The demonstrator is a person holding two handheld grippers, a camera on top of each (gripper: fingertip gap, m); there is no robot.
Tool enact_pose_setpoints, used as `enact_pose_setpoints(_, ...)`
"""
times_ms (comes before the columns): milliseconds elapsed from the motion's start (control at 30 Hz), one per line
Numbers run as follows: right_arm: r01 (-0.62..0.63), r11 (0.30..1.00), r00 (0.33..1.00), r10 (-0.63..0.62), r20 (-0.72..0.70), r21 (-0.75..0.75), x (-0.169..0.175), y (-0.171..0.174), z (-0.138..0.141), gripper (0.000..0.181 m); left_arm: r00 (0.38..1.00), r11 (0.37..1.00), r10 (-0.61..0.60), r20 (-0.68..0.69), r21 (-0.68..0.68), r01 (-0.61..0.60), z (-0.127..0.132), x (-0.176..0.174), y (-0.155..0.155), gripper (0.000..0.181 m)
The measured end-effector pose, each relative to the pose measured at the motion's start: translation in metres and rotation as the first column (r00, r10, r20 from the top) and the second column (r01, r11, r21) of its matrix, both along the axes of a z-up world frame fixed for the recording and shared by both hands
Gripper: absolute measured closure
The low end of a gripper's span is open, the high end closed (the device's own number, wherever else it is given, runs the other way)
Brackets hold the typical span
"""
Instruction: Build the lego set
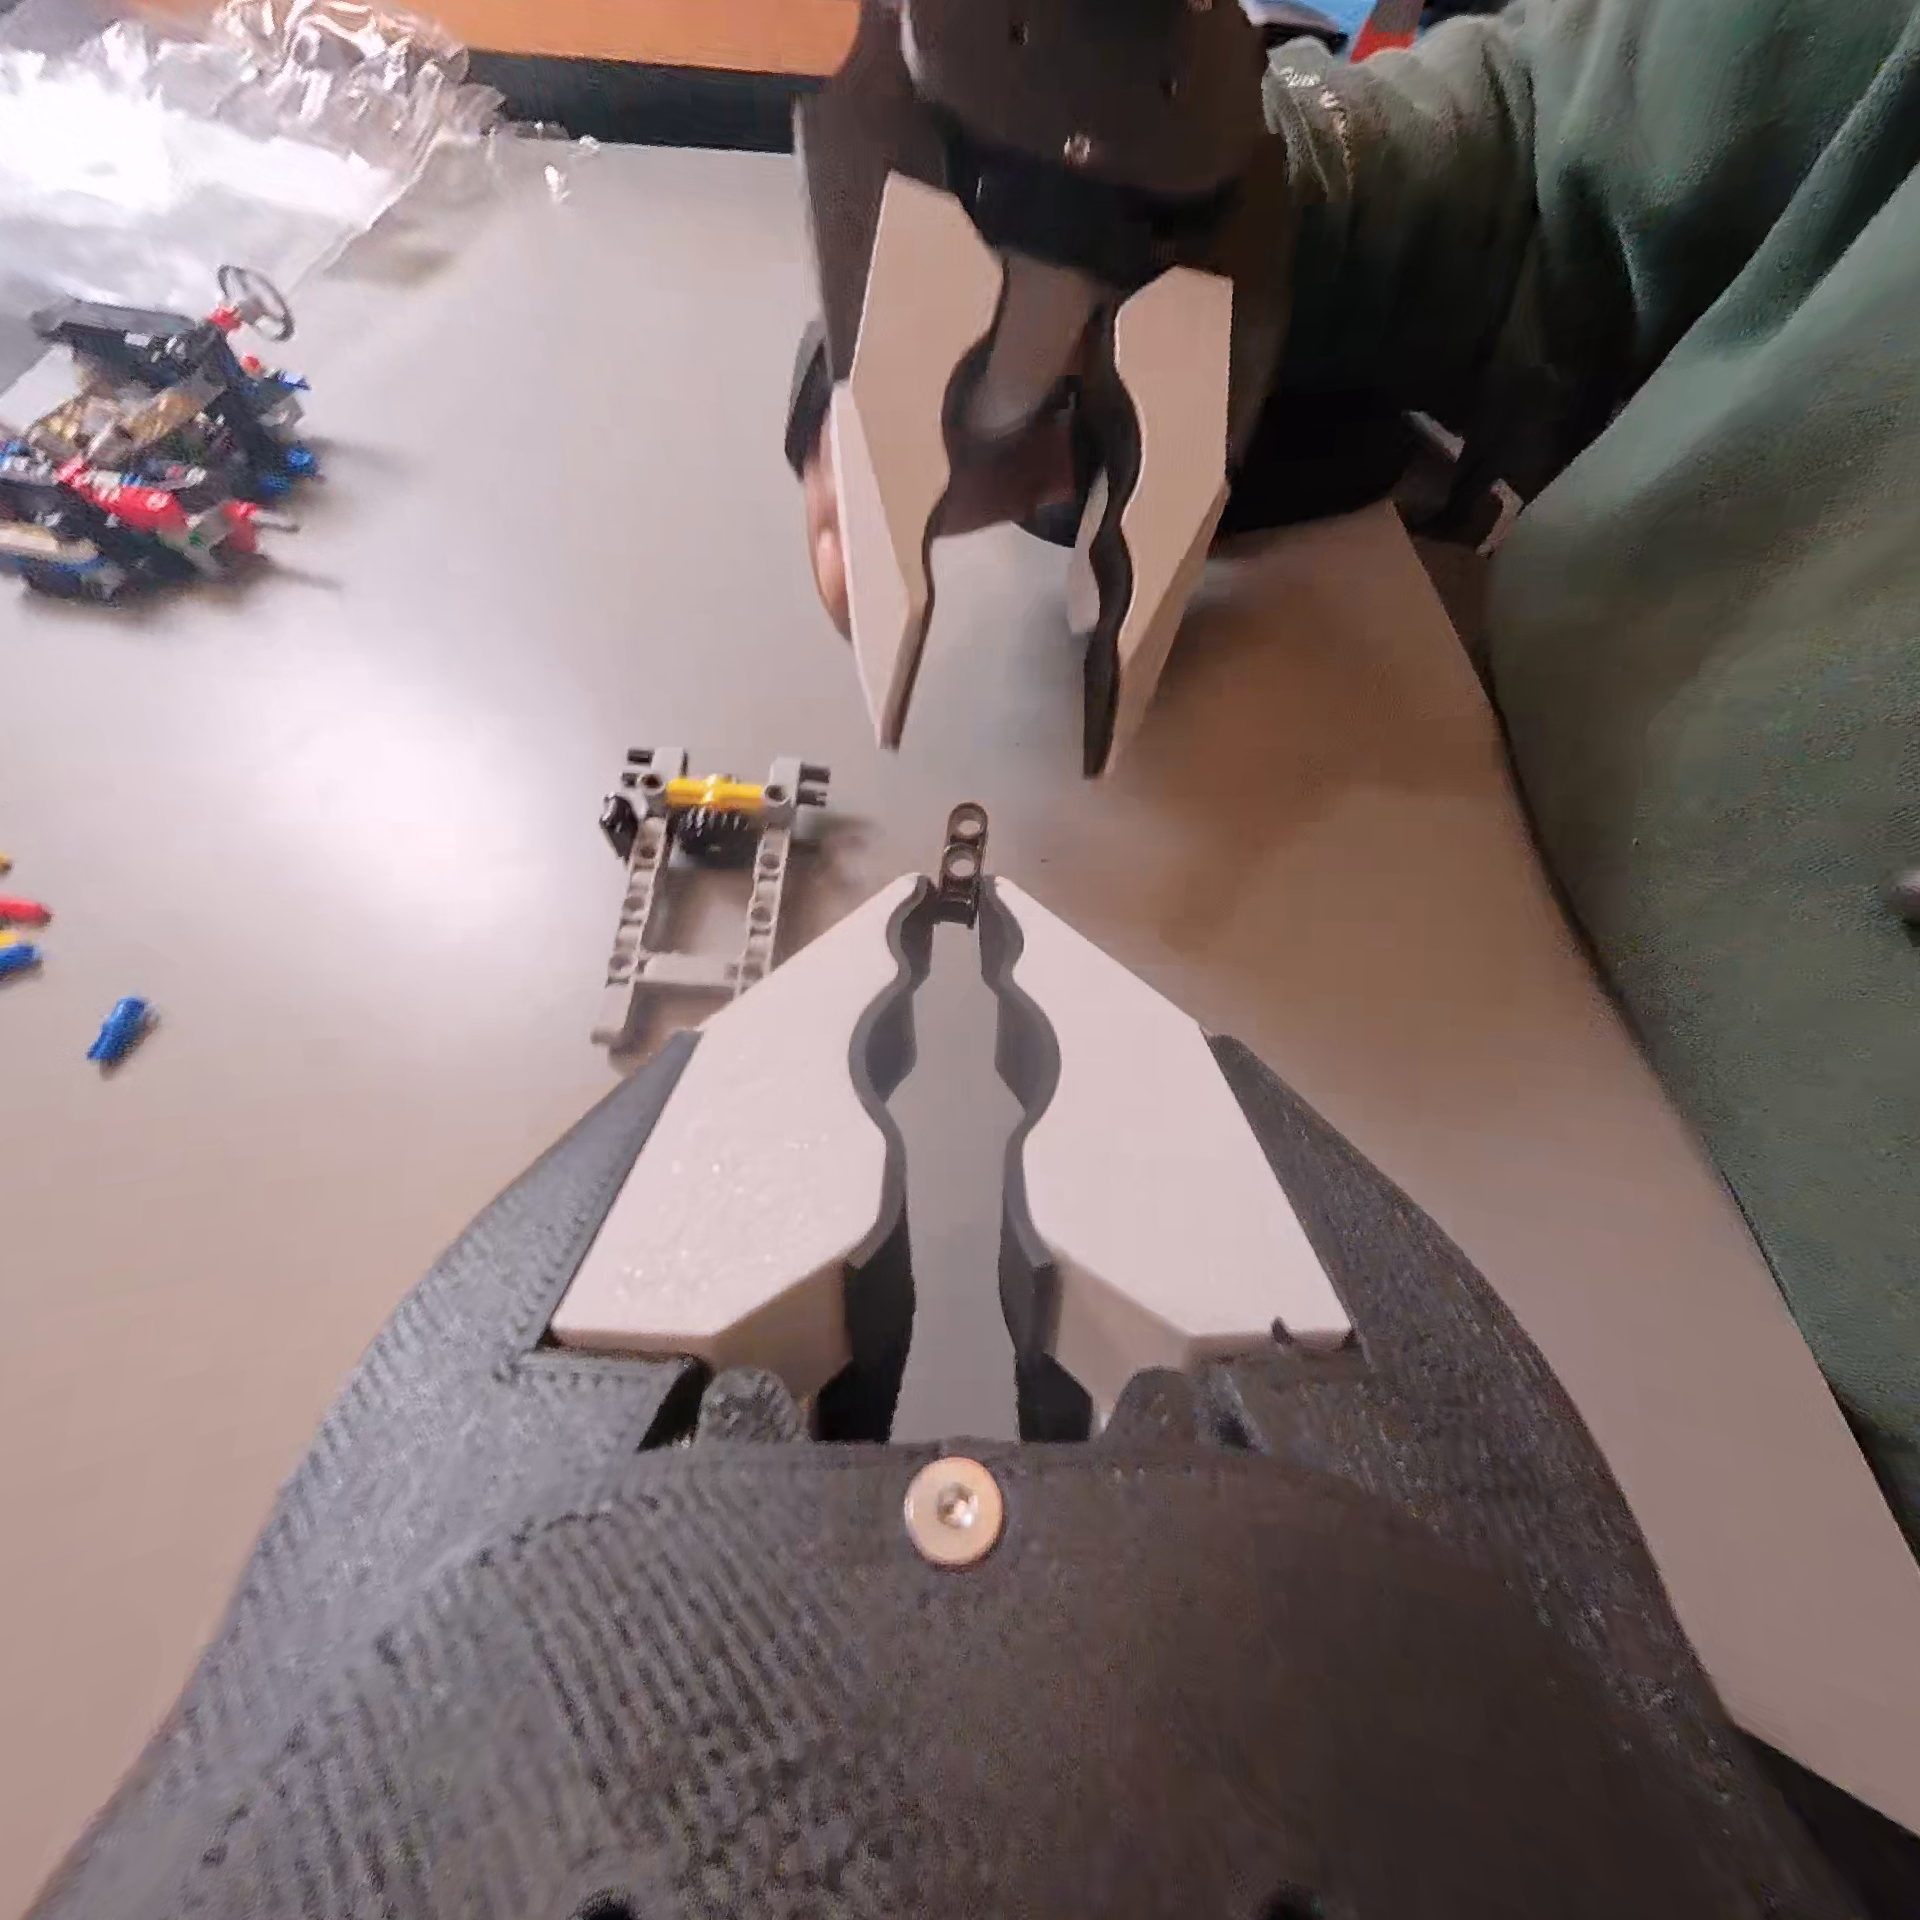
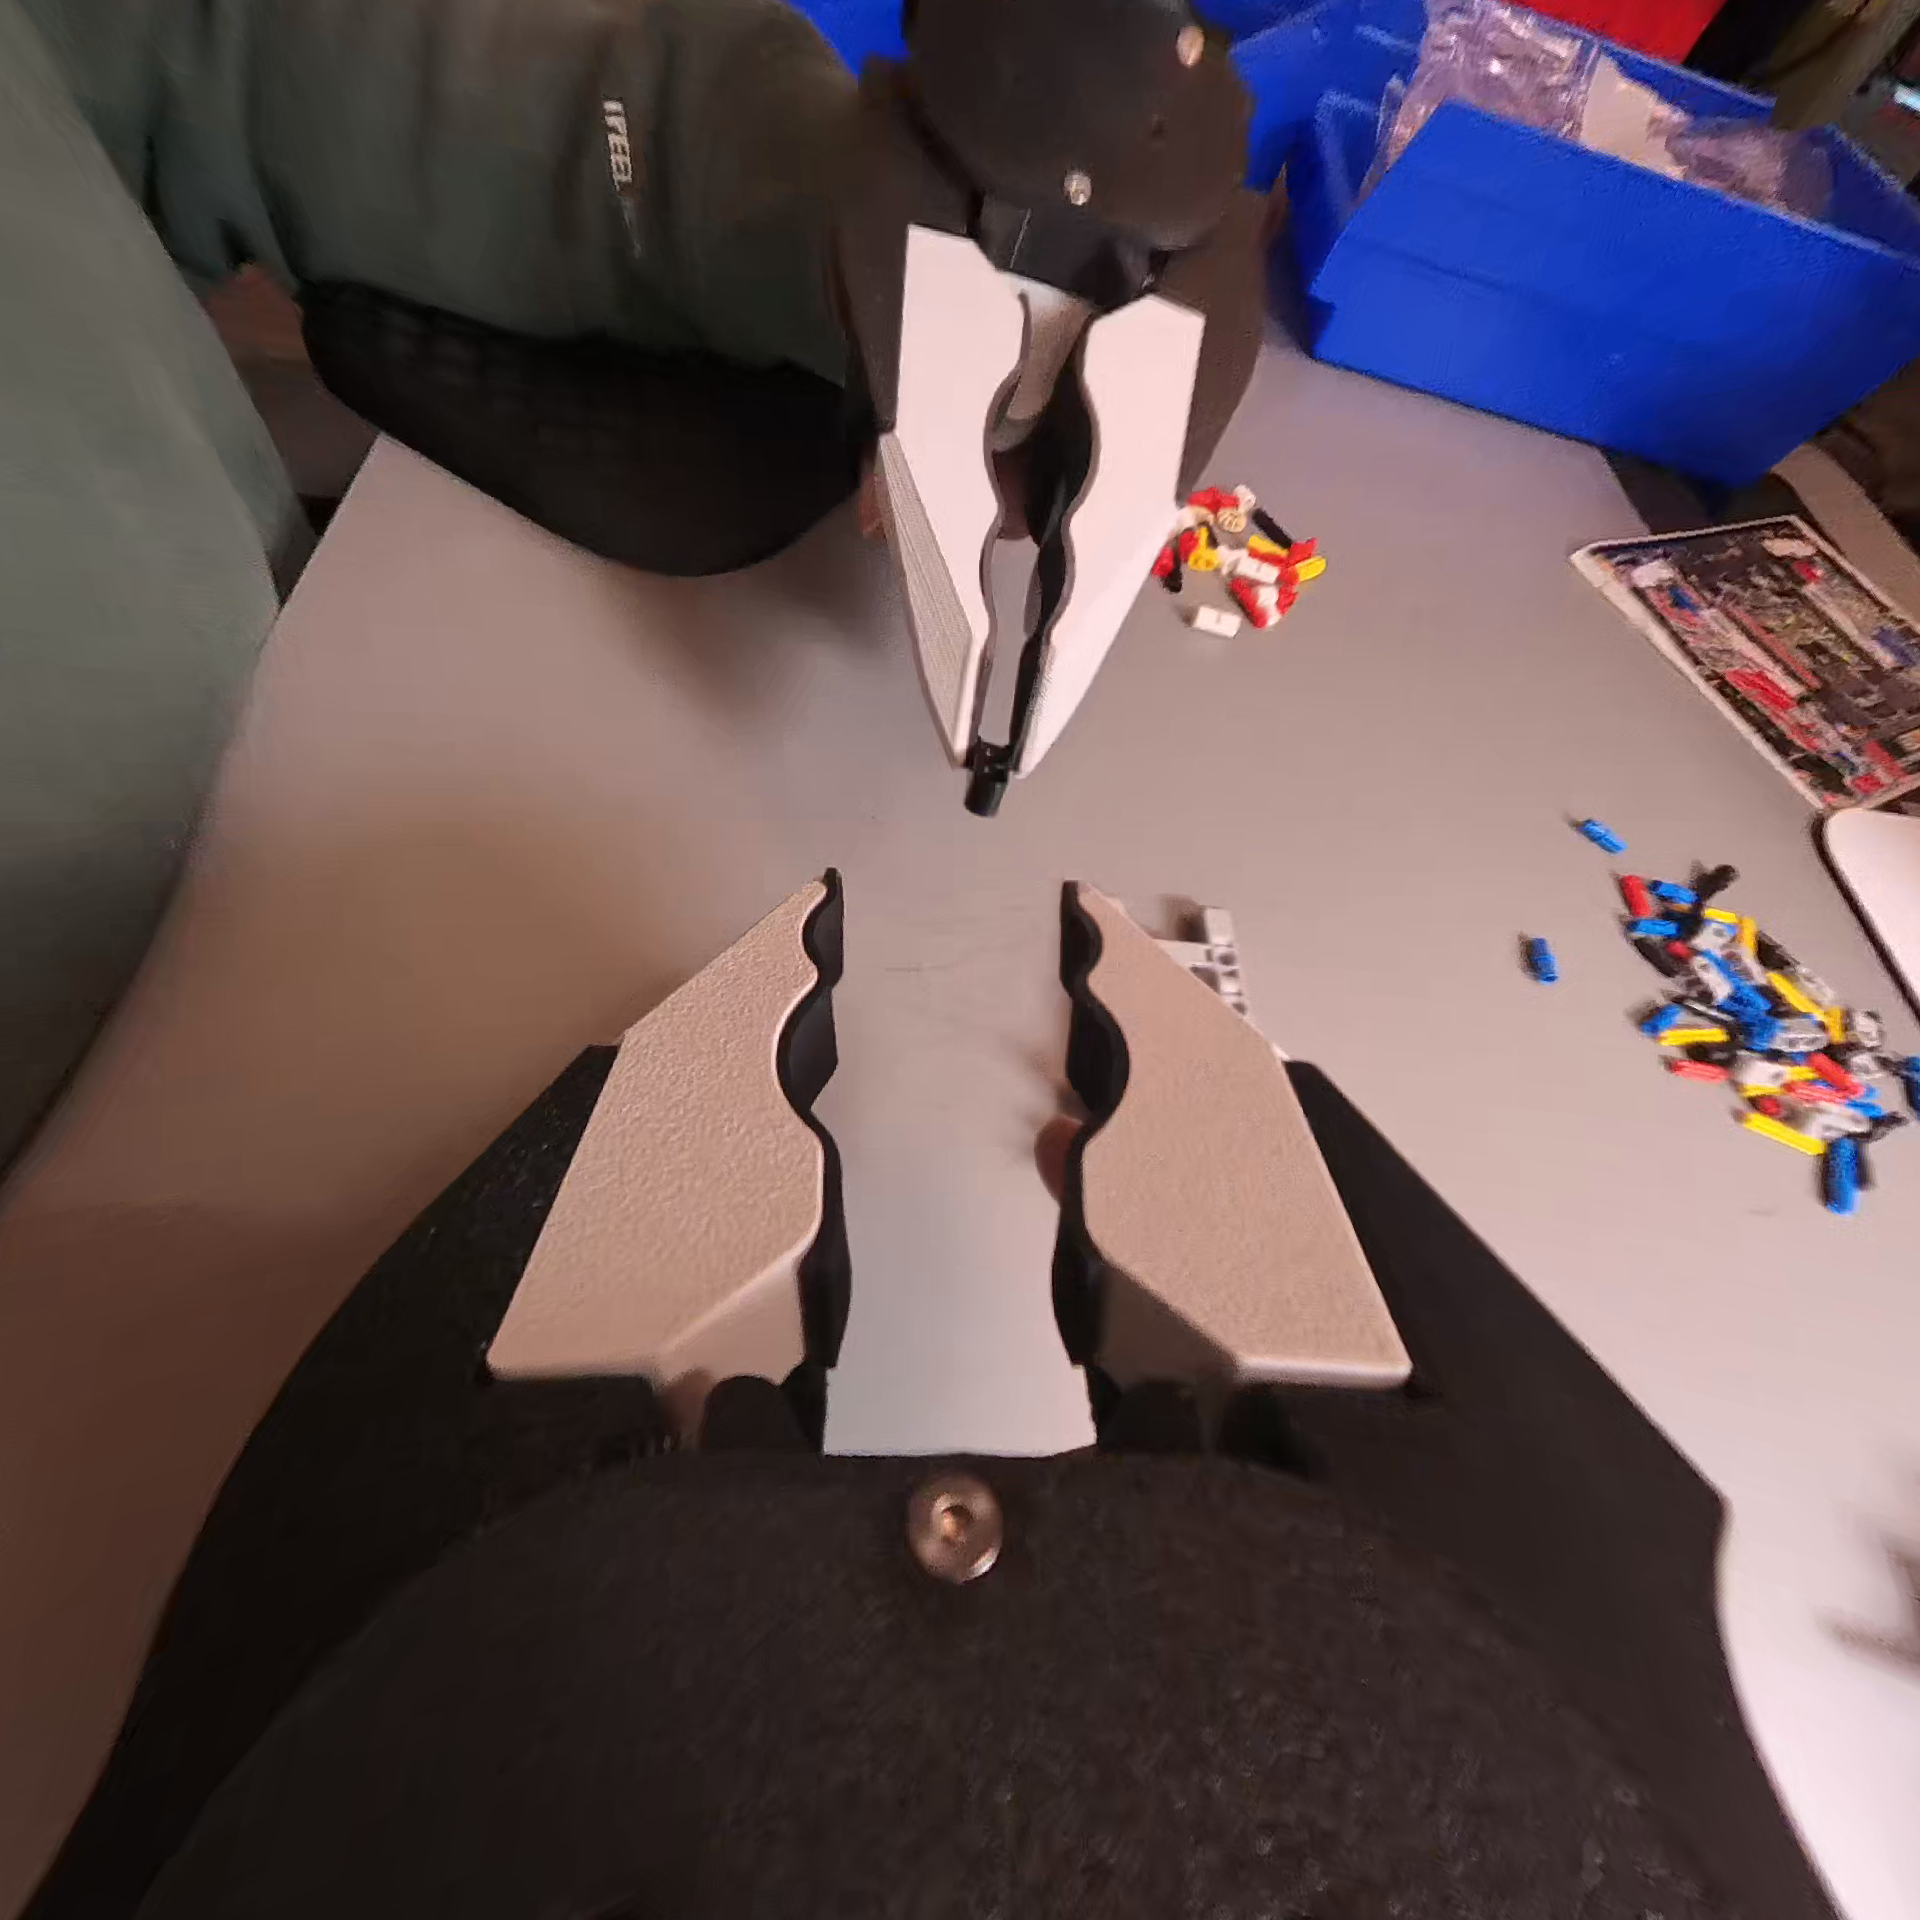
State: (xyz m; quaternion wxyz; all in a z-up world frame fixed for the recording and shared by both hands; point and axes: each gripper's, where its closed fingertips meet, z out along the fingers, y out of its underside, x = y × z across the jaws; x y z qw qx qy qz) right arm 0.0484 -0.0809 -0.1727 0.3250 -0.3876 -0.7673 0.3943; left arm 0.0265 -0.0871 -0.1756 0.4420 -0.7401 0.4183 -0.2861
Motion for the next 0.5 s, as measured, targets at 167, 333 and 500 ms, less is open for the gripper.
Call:
enact_pose_setpoints(167, 0.022, 0.987, 1.000, -0.019, 0.023, -0.159, -0.006, -0.013, 0.000, 0.162, 0.996, 0.997, -0.015, -0.092, 0.071, 0.022, -0.001, 0.017, -0.004, 0.174)
enact_pose_setpoints(333, 0.032, 0.995, 0.999, -0.033, -0.004, -0.100, -0.010, -0.012, -0.004, 0.175, 0.996, 0.997, 0.011, -0.090, 0.082, -0.004, -0.001, 0.017, -0.003, 0.175)
enact_pose_setpoints(500, 0.110, 0.981, 0.946, -0.152, -0.287, -0.158, -0.017, 0.007, 0.040, 0.175, 0.955, 0.985, 0.159, 0.251, 0.022, -0.170, 0.037, 0.002, 0.017, 0.165)
